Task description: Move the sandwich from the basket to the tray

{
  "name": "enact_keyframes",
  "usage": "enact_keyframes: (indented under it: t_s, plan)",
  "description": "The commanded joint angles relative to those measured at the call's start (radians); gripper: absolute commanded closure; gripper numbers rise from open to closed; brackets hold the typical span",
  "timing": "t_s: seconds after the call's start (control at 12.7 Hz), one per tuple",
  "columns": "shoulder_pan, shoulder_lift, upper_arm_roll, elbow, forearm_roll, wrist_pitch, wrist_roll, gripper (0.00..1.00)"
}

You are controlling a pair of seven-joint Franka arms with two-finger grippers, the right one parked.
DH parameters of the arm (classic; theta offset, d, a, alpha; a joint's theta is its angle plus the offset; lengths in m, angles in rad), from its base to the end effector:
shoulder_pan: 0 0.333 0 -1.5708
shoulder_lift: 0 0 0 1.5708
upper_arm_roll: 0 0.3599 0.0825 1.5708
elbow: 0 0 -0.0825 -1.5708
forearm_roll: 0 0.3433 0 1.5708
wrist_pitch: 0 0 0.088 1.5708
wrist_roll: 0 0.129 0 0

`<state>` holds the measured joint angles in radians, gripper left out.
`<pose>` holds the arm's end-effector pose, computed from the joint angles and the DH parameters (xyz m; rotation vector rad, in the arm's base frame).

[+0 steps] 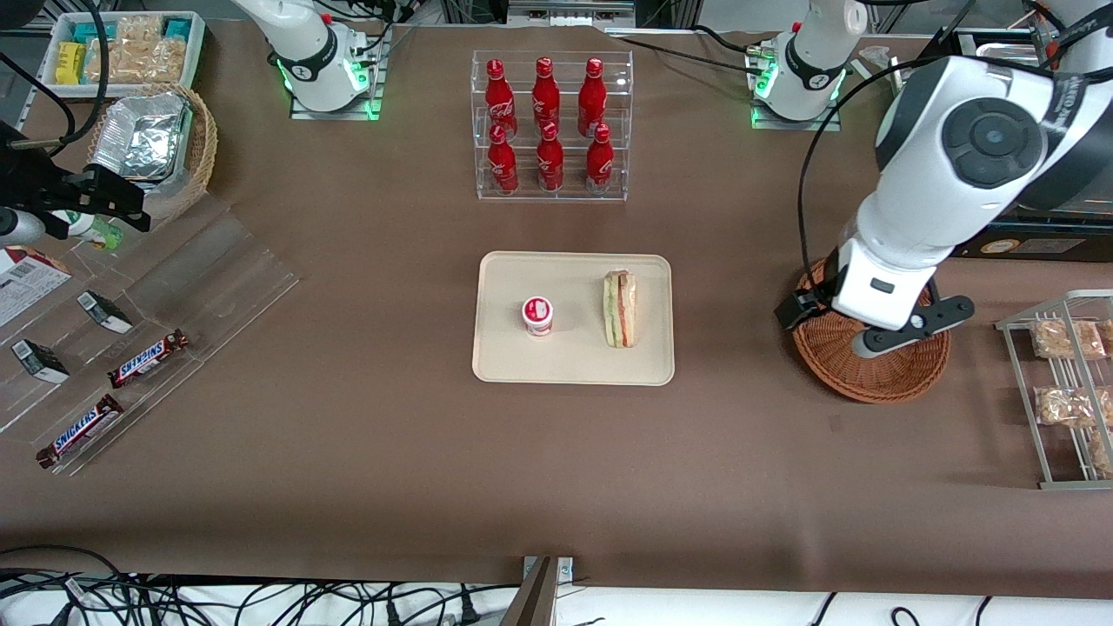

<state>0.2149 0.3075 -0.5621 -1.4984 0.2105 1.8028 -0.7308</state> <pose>0.6052 -0.1442 0.5460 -3.0732 -0.5664 -0.0954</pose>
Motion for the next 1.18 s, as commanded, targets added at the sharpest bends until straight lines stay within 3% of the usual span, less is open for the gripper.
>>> enact_keyframes:
  t_s: [0.0, 0.39, 0.63, 1.1]
  plan:
    - [-0.022, -0.092, 0.103, -0.026, -0.092, -0.048, 0.157, 0.00]
    - [-0.072, -0.182, 0.301, -0.020, -0.204, -0.161, 0.431, 0.00]
    - [-0.109, -0.220, 0.376, -0.017, -0.218, -0.209, 0.638, 0.00]
    - [-0.115, -0.229, 0.372, -0.016, -0.220, -0.238, 0.688, 0.00]
